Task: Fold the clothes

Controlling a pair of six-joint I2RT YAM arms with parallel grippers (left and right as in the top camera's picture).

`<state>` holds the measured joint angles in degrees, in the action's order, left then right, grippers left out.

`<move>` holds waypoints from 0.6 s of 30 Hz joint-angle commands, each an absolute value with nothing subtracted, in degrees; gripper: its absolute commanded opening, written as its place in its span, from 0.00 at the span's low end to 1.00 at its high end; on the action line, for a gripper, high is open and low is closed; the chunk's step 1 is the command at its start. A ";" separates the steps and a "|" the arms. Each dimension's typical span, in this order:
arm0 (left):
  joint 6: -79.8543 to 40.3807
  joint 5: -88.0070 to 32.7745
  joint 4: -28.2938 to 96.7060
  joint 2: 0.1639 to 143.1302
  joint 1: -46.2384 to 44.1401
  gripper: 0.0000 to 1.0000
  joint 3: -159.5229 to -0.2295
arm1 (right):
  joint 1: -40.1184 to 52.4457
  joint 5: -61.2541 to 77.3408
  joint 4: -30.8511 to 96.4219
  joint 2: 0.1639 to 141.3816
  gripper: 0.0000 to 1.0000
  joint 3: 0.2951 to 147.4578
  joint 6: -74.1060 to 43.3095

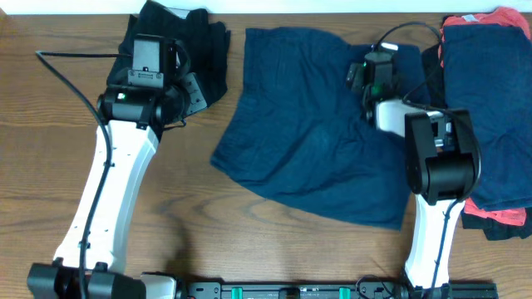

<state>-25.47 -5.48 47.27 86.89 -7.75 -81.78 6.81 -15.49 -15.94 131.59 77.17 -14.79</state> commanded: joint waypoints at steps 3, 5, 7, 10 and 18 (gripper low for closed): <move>-25.12 1.58 47.09 88.25 -7.66 0.50 -81.76 | 5.41 -8.93 2.70 134.96 0.99 89.43 -7.03; -24.58 3.49 46.72 88.20 -7.66 0.50 -81.76 | 5.41 -8.88 12.40 132.60 0.99 96.44 -6.33; -22.26 3.55 46.57 88.20 -7.66 0.50 -81.76 | 5.43 -6.98 23.97 129.05 0.99 104.71 -6.33; -19.90 3.53 47.24 88.20 -7.66 0.50 -81.76 | 5.45 -0.08 40.21 123.22 0.99 115.26 -6.35; -7.97 1.19 52.38 88.20 -7.66 0.56 -81.76 | 5.61 6.46 71.33 107.77 0.99 122.67 -7.27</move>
